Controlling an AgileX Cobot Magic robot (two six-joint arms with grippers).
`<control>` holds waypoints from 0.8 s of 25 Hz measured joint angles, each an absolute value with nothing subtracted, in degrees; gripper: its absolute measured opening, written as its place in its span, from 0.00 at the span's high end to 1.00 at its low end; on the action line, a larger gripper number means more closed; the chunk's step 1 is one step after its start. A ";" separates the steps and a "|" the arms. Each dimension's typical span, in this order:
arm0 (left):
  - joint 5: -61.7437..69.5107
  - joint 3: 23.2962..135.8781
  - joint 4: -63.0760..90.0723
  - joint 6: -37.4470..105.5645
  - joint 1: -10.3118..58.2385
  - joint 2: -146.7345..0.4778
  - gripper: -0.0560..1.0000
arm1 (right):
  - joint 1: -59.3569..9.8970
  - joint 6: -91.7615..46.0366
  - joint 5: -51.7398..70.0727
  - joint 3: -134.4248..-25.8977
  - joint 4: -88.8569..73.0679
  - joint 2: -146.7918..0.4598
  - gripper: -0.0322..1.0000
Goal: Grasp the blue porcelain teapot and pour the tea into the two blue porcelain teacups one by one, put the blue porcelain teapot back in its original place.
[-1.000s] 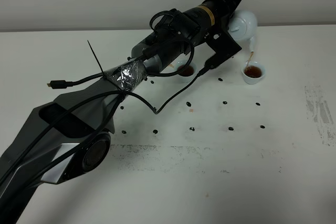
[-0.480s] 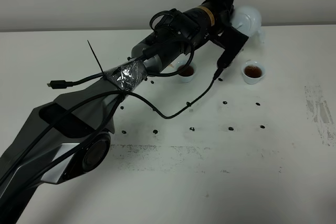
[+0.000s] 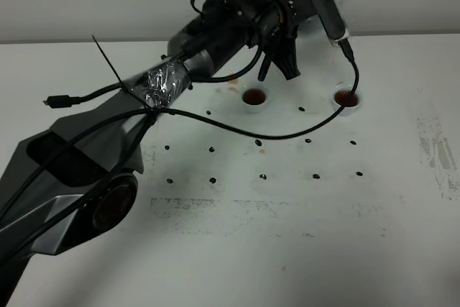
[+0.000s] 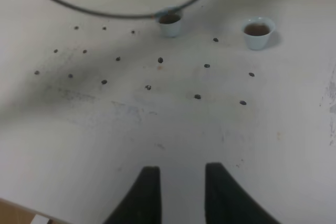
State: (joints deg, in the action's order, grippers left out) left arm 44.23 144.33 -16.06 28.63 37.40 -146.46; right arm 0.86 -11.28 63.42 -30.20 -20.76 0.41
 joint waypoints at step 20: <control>68.37 144.49 11.48 39.29 38.22 -142.76 0.86 | 0.86 -11.28 63.42 -30.20 -20.76 0.41 0.74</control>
